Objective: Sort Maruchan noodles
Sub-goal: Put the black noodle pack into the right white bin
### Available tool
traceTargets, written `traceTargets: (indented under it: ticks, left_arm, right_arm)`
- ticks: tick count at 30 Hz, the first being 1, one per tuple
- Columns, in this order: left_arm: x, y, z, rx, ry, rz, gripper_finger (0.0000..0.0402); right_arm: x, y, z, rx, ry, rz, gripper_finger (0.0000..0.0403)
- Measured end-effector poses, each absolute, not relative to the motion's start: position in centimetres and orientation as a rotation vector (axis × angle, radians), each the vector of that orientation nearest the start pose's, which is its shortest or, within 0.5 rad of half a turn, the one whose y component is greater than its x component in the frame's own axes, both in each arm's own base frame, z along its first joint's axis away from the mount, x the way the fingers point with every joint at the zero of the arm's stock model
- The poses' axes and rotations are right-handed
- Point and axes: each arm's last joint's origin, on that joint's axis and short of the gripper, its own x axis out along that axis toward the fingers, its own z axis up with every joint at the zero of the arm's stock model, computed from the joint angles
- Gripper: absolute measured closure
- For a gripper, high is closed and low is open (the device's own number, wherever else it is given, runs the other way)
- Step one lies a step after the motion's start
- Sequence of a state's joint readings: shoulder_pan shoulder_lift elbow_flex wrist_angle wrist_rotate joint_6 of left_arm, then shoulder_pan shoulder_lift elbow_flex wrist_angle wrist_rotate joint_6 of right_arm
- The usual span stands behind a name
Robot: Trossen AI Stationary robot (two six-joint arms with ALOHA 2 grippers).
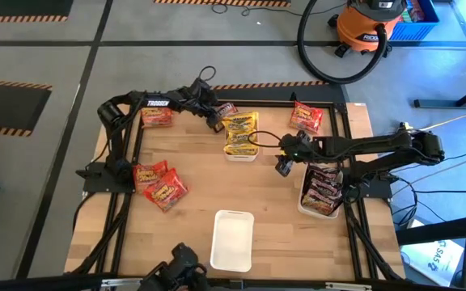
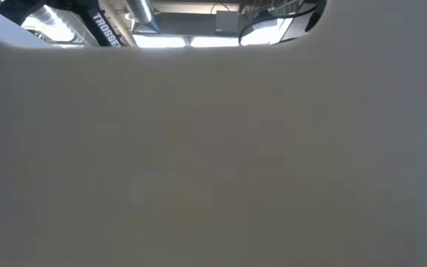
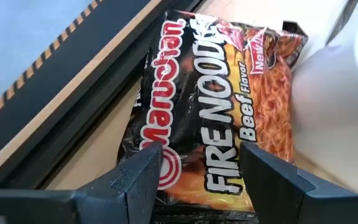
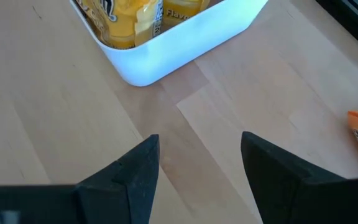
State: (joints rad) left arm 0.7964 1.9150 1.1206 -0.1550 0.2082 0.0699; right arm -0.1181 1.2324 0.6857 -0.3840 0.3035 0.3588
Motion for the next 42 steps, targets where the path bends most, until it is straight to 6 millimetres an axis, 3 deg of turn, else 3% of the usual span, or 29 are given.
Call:
traceTargets:
  ticks: [6,14,17,23,27,31,35,38,42]
  left_arm:
    - [26.1,25.2,14.5,-0.388,1.043,0.517,0.0190]
    - [25.0,21.2,17.2,-0.363,1.243,0.473,0.0190]
    - [25.1,19.5,18.0,-0.354,1.288,0.421,0.0190]
    - [26.3,15.6,17.9,-0.311,1.420,0.296,0.0190]
    - [26.8,14.0,18.8,-0.217,1.432,0.411,0.0190]
    - [26.7,13.9,20.5,-0.186,1.345,0.559,0.0190]
    - [26.7,15.4,21.8,-0.240,1.152,0.686,0.0190]
    - [26.7,16.3,21.4,-0.310,1.042,0.754,0.0190]
    - [26.6,16.8,19.2,-0.394,0.953,0.813,0.0190]
  right_arm:
    - [22.7,-3.6,20.0,0.218,0.856,-0.544,0.0196]
    - [22.8,-3.6,20.1,0.190,0.849,-0.528,0.0196]
    - [22.9,-3.6,20.1,0.174,0.843,-0.519,0.0196]
    - [22.9,-3.6,20.1,0.171,0.844,-0.518,0.0196]
    - [22.9,-3.6,20.1,0.171,0.843,-0.518,0.0196]
    - [22.9,-3.6,20.2,0.172,0.842,-0.516,0.0196]
    - [23.0,-3.6,20.2,0.173,0.839,-0.515,0.0196]
    - [23.0,-3.6,20.2,0.173,0.838,-0.515,0.0196]
    - [23.0,-3.6,20.2,0.173,0.837,-0.515,0.0196]
